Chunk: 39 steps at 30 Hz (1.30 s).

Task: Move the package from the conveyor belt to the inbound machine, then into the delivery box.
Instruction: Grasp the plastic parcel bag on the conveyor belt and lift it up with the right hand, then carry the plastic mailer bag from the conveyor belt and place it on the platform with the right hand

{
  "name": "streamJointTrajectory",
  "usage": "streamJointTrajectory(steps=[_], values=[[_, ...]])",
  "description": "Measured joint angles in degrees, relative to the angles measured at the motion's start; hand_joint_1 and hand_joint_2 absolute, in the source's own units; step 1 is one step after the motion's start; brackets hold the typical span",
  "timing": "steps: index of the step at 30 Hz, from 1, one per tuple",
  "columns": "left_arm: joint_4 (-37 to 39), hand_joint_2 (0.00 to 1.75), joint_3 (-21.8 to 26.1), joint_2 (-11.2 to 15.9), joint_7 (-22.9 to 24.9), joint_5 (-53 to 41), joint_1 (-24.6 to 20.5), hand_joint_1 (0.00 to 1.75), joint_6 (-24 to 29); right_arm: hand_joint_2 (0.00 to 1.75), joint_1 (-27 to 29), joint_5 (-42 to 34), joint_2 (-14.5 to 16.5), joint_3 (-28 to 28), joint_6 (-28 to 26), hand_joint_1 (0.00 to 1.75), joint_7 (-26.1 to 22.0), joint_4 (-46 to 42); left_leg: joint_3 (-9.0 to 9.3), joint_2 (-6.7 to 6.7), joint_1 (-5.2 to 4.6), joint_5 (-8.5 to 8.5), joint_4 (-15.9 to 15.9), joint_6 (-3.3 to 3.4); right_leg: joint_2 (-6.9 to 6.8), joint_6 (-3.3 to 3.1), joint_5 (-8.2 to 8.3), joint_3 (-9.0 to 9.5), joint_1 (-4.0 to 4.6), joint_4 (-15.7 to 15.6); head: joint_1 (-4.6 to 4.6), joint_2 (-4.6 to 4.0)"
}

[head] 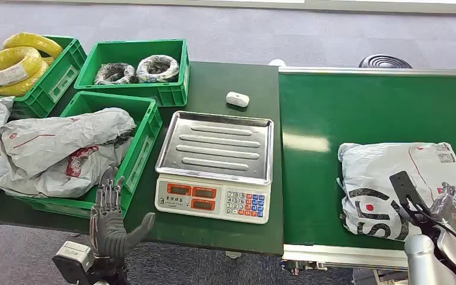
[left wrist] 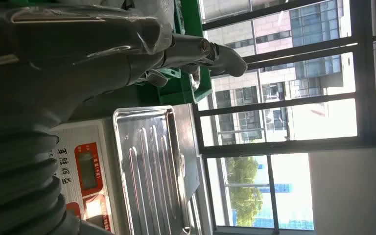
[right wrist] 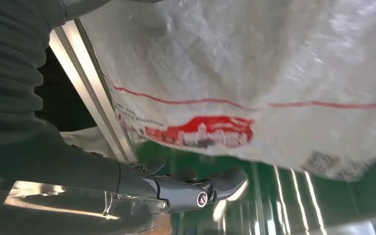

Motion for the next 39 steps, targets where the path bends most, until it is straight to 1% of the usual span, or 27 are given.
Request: streamJointTrajectory(steps=[2, 3, 5, 6, 7, 9, 11, 13, 17, 22, 25, 27, 29, 33, 36, 38, 39], values=[[0.4, 1.75, -0.2, 0.1, 0.0, 0.3, -0.5, 0.00, 0.2, 1.75, -0.9, 0.3, -0.6, -0.1, 1.7, 0.00, 0.6, 2.9, 0.00, 0.00, 0.00, 0.00, 0.0, 0.00, 0.00, 0.00, 0.00, 0.00, 0.00, 0.0, 0.00, 0.00], [0.8, 1.75, -0.4, 0.3, -0.1, 0.6, -1.0, 0.00, 0.4, 1.75, -1.7, 0.5, -1.2, -0.2, 3.3, 0.13, 1.1, 5.5, -0.01, 0.00, 0.00, 0.00, 0.0, 0.00, 0.00, 0.00, 0.00, 0.00, 0.01, 0.0, 0.00, 0.00], [1.5, 1.75, -0.7, 0.5, -0.1, 0.8, -1.8, 0.00, 0.6, 1.75, -3.2, 0.8, -2.1, -0.3, 5.8, 0.72, 1.7, 10.1, -0.01, 0.02, 0.01, 0.00, 0.0, 0.00, 0.00, 0.00, 0.00, 0.00, 0.01, 0.0, 0.00, 0.00], [1.8, 1.75, -0.8, 0.5, -0.1, 0.9, -2.1, 0.00, 0.6, 1.75, -4.0, 0.8, -2.4, -0.3, 6.7, 1.15, 1.8, 11.9, 0.00, 0.04, 0.02, 0.00, 0.0, 0.00, 0.02, 0.00, 0.00, 0.01, 0.02, 0.0, 0.00, 0.00], [1.9, 1.75, -0.9, 0.6, -0.1, 0.9, -2.4, 0.00, 0.6, 1.75, -4.7, 0.8, -2.7, -0.3, 7.5, 1.45, 1.8, 13.4, 0.02, 0.07, 0.02, 0.00, 0.0, 0.00, 0.03, 0.00, 0.00, 0.02, 0.03, 0.0, -0.01, 0.00], [2.2, 1.75, -0.9, 0.6, -0.1, 0.9, -2.8, 0.00, 0.7, 1.75, -6.3, 0.8, -3.2, -0.4, 8.7, 1.72, 1.8, 15.9, 0.05, 0.10, 0.04, 0.00, 0.0, 0.00, 0.04, 0.00, -0.01, 0.06, 0.04, 0.0, 0.00, 0.00], [2.3, 1.75, -0.9, 0.7, -0.1, 1.0, -3.0, 0.00, 0.9, 1.75, -7.6, 0.8, -3.4, -0.4, 9.2, 1.72, 1.8, 17.9, 0.08, 0.09, 0.04, 0.00, 0.0, 0.01, 0.03, 0.00, -0.01, 0.12, 0.02, 0.0, 0.02, 0.00], [2.4, 1.75, -0.9, 0.8, -0.1, 1.0, -3.0, 0.00, 1.3, 1.75, -8.8, 0.4, -3.5, -0.5, 8.5, 1.74, 1.4, 19.0, 0.10, 0.09, 0.03, 0.01, 0.0, 0.02, 0.03, 0.01, 0.01, 0.19, 0.02, 0.0, 0.02, 0.00], [2.2, 1.75, -0.7, 0.9, -0.1, 0.7, -2.5, 0.00, 2.0, 1.75, -10.4, -1.9, -2.9, -0.9, 4.4, 1.75, -1.8, 19.6, 0.13, 0.10, -0.01, 0.03, 0.0, 0.03, 0.04, 0.02, 0.03, 0.23, 0.01, 0.0, 0.00, 0.00], [0.6, 1.75, -0.1, 0.6, -0.2, -0.6, -0.5, 0.00, 3.0, 1.75, -11.6, -7.6, -0.7, -1.4, -4.3, 1.75, -12.0, 17.7, 0.10, 0.03, 0.01, 0.04, 0.0, 0.02, 0.01, 0.02, 0.03, 0.18, 0.03, 0.0, -0.01, -0.01], [-0.1, 1.75, 0.1, 0.4, -0.2, -1.2, 0.1, 0.00, 3.1, 1.75, -11.7, -11.6, 1.3, -0.7, -7.9, 1.75, -17.3, 13.3, 0.07, 0.01, 0.04, 0.05, 0.0, 0.01, -0.02, 0.00, 0.01, 0.15, 0.06, 0.0, -0.01, 0.00], [-0.3, 1.75, 0.2, 0.3, -0.2, -1.4, 0.0, 0.00, 3.1, 1.75, -11.3, -14.8, 2.9, 0.6, -9.5, 1.75, -20.7, 8.7, 0.04, 0.01, 0.05, 0.05, 0.0, 0.01, -0.01, 0.00, 0.01, 0.12, 0.07, 0.0, 0.00, 0.00], [-0.3, 1.75, 0.4, 0.1, -0.2, -1.6, -0.3, 0.00, 2.8, 1.75, -10.2, -17.1, 4.7, 2.7, -10.4, 1.75, -22.8, 2.3, 0.02, 0.02, 0.06, 0.05, 0.0, 0.01, 0.00, 0.00, 0.01, 0.08, 0.07, 0.0, -0.01, -0.01], [-0.3, 1.75, 0.9, -0.1, -0.2, -2.1, -1.4, 0.00, 2.3, 1.75, -7.5, -18.2, 8.1, 10.0, -10.3, 1.75, -23.1, -11.4, 0.02, 0.10, 0.07, 0.06, 0.0, -0.01, 0.04, -0.01, 0.00, 0.03, 0.08, 0.0, -0.01, 0.00], [-0.3, 1.75, 1.2, -0.2, -0.2, -2.9, -1.6, 0.00, 1.6, 1.75, -6.1, -17.7, 10.0, 15.7, -8.4, 1.75, -22.8, -18.6, 0.01, 0.09, 0.07, 0.07, 0.0, -0.03, 0.04, -0.02, 0.00, 0.03, 0.08, 0.0, 0.00, 0.00], [-0.3, 1.75, 1.4, -0.4, -0.2, -3.5, -1.8, 0.00, 1.0, 1.75, -5.5, -17.2, 11.0, 19.5, -6.0, 1.75, -22.7, -21.8, -0.01, 0.09, 0.07, 0.07, 0.0, -0.03, 0.04, -0.02, 0.00, 0.01, 0.08, 0.1, -0.01, 0.00], [-0.3, 1.75, 1.5, -0.6, -0.2, -3.7, -2.0, 0.00, 0.6, 1.75, -5.5, -17.0, 11.5, 21.5, -4.0, 1.75, -22.7, -22.8, -0.02, 0.09, 0.07, 0.07, 0.0, -0.03, 0.04, -0.02, 0.00, 0.01, 0.08, 0.1, 0.00, 0.00]])
